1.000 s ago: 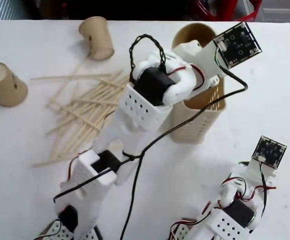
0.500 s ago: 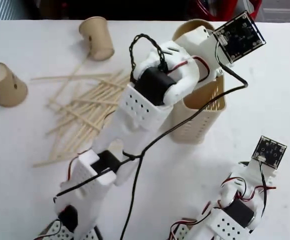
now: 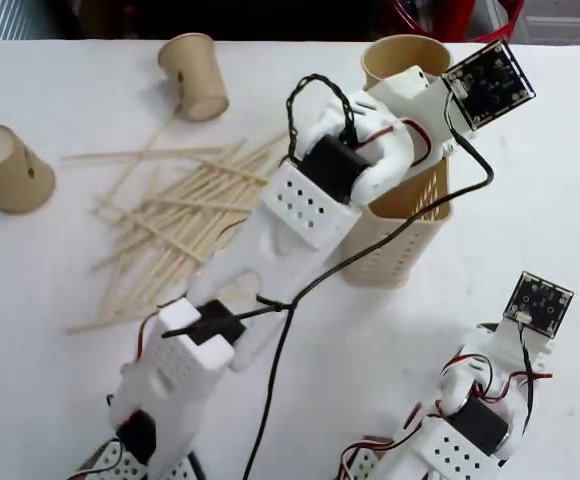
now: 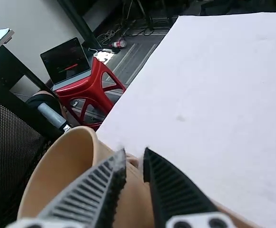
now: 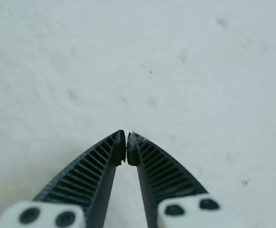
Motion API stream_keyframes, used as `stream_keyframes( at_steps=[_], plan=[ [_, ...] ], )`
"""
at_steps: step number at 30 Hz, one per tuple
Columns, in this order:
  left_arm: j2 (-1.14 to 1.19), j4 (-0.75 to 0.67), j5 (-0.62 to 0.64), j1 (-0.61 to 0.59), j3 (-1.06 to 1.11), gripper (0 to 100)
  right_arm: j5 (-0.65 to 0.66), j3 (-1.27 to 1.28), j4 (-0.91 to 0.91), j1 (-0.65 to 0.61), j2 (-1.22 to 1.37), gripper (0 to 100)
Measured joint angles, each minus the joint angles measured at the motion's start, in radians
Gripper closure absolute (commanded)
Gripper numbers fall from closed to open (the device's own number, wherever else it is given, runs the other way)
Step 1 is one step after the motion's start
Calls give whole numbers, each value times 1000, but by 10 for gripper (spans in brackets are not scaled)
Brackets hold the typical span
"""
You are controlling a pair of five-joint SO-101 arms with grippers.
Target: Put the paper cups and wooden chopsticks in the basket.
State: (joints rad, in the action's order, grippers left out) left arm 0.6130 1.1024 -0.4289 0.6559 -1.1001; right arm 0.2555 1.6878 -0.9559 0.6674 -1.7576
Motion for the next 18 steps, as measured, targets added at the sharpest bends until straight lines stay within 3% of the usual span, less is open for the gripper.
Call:
stream_keyframes(
  at_steps=[18],
  plan=[
    [-6,176,0,38,-204,921,0,0,0,0,0,978]
  ],
)
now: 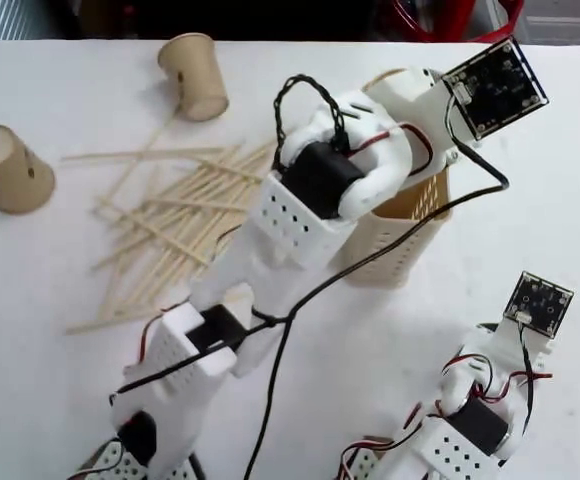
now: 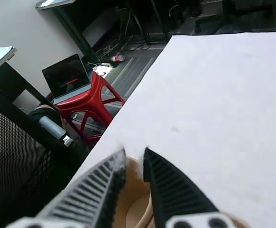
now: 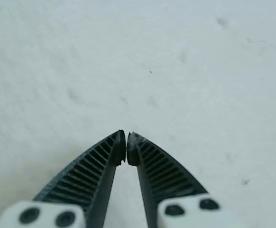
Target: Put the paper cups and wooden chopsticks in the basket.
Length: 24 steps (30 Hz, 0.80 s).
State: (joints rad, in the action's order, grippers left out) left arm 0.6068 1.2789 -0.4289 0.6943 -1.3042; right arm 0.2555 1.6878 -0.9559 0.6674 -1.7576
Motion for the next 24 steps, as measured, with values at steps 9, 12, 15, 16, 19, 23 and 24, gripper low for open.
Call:
stream_keyframes(
  at_steps=[9,12,15,16,19,23,24],
  plan=[
    [0,371,0,-63,-183,975,0,0,0,0,0,978],
    [-6,479,26,-195,-295,976,0,0,0,0,0,978],
    [-14,502,89,-414,-316,973,0,0,0,0,0,978],
    [-14,503,100,-496,-316,972,0,0,0,0,0,978],
    [-14,505,112,-738,-265,955,0,0,0,0,0,978],
    [-12,503,106,-1017,-120,873,0,0,0,-2,0,978],
    [-12,493,92,-1079,-81,871,0,0,0,0,0,978]
  ],
)
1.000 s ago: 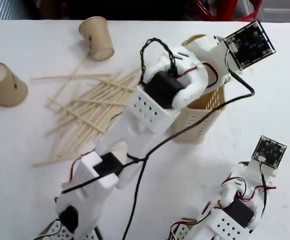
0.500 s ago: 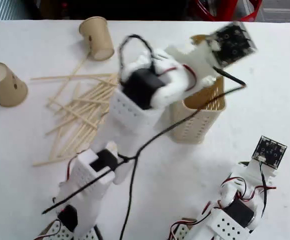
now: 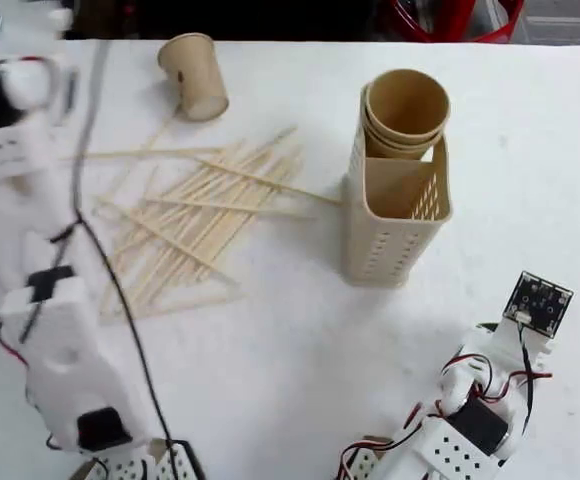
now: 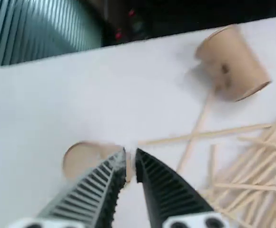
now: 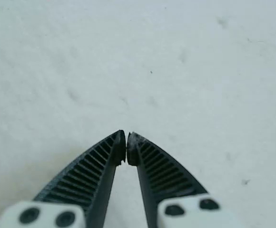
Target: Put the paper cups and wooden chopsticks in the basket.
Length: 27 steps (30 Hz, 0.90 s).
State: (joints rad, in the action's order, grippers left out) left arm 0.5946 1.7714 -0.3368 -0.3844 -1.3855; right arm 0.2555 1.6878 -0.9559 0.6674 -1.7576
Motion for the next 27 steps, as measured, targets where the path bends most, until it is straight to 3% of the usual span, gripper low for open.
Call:
stream_keyframes(
  at_steps=[5,9,17,27],
  plan=[
    [0,-133,-38,-252,206,869,0,0,0,-2,0,978],
    [0,-295,-44,-356,371,869,0,0,0,0,0,978],
    [2,-526,-109,-393,674,869,0,0,0,0,0,978],
    [0,-600,-71,-394,692,869,0,0,0,0,0,978]
  ],
)
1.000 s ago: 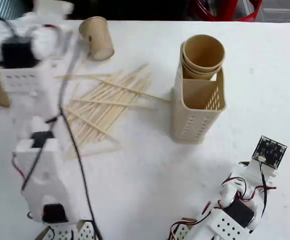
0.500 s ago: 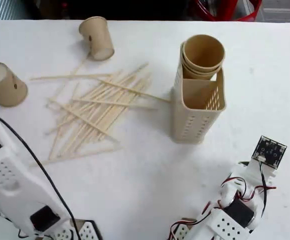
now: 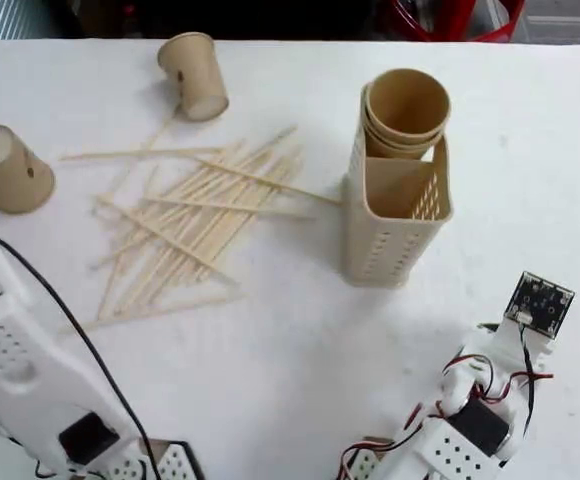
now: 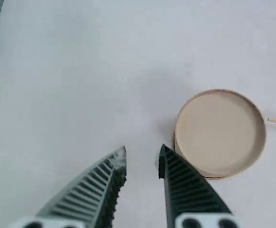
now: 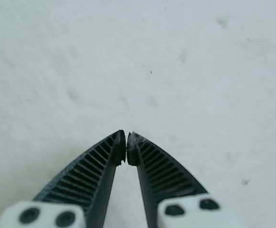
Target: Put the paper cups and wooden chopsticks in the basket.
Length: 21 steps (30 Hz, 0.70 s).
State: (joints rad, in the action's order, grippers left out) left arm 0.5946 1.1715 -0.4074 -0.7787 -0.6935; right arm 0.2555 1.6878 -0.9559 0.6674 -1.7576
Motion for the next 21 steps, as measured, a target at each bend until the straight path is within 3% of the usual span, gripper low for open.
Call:
stream_keyframes(
  at_steps=[21],
  plan=[
    [51,6,31,94,26,872,0,0,0,0,0,978]
  ],
)
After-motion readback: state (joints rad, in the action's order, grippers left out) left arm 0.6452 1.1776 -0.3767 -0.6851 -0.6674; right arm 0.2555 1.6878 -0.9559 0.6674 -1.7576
